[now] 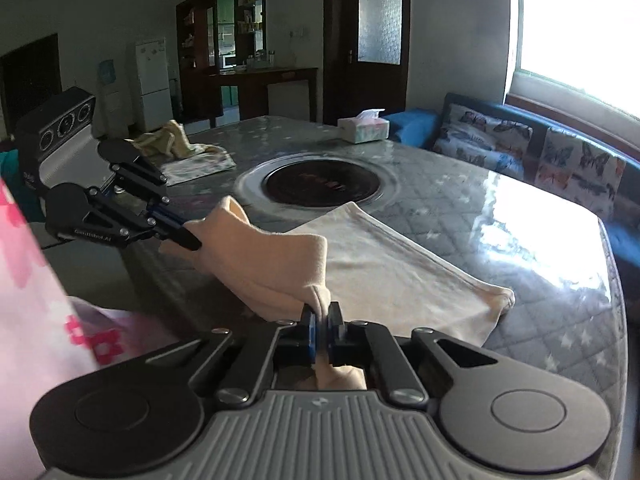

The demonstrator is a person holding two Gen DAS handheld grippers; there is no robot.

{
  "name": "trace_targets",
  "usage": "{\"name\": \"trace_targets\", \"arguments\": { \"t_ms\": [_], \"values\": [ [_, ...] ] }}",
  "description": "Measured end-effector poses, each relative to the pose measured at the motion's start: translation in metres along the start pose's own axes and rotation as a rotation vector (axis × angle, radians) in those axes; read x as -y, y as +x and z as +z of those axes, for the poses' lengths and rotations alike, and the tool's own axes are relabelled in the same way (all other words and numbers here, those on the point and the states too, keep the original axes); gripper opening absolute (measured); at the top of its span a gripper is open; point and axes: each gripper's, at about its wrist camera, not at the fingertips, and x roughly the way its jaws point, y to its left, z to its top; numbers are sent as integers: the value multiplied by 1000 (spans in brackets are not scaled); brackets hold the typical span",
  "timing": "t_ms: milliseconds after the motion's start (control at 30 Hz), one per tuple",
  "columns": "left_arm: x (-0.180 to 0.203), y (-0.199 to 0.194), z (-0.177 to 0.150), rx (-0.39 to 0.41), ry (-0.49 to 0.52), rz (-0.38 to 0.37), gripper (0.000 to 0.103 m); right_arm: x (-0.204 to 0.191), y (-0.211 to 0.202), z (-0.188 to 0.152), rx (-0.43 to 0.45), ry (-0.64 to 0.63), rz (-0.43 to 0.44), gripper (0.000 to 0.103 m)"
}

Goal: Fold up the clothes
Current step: 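Lift the held end with the right gripper and fold it over the body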

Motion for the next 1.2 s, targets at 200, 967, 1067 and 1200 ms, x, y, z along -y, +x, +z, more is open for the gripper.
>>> {"name": "trace_targets", "arguments": {
  "t_ms": [200, 967, 1067, 1200],
  "values": [
    [-11, 15, 3, -13, -11, 14, 5, 2, 10, -11, -10, 35, 7, 4],
    [-117, 171, 47, -32, -70, 195, 6, 130, 121, 43, -3, 151, -177, 4],
    [-123, 189, 42, -55, -108, 220, 9, 141, 141, 34, -9, 207, -206, 5],
    [-130, 193, 34, -82, -161, 253, 14, 147, 149, 22, -7, 252, -241, 17]
  ]
}}
